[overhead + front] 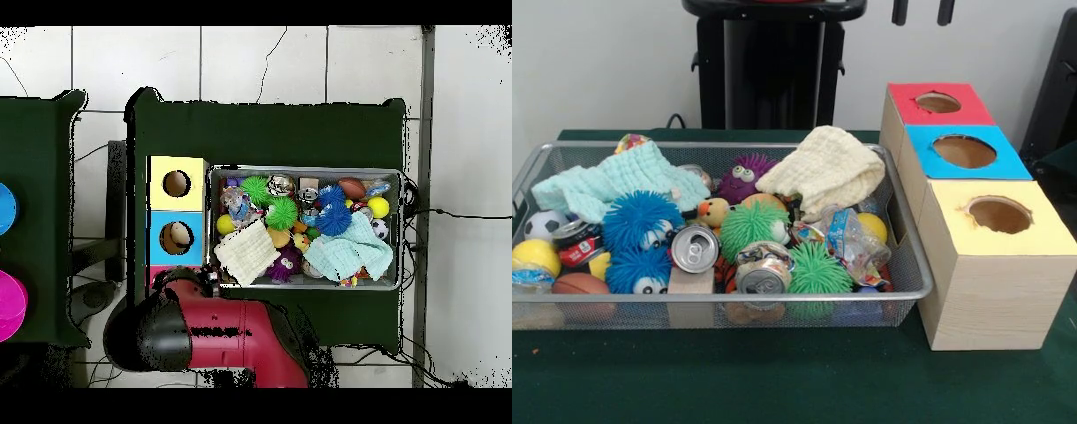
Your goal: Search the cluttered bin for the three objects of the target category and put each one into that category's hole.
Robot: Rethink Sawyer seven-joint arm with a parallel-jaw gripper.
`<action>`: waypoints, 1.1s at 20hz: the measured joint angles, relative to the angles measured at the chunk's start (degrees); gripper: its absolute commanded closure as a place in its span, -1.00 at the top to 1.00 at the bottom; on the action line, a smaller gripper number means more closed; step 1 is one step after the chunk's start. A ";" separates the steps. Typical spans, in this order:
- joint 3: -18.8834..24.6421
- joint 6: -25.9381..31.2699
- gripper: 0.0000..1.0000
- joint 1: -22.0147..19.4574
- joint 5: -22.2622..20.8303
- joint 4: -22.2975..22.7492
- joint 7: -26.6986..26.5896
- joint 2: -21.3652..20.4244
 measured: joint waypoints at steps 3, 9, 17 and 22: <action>0.02 0.00 1.00 -0.50 -0.20 -2.23 0.00 0.96; 0.03 0.01 1.00 -2.90 -1.31 -6.99 0.00 3.39; 0.16 0.01 1.00 -7.55 -4.09 -11.75 0.00 6.45; 0.45 -0.02 1.00 -10.87 -6.58 -14.19 0.00 8.73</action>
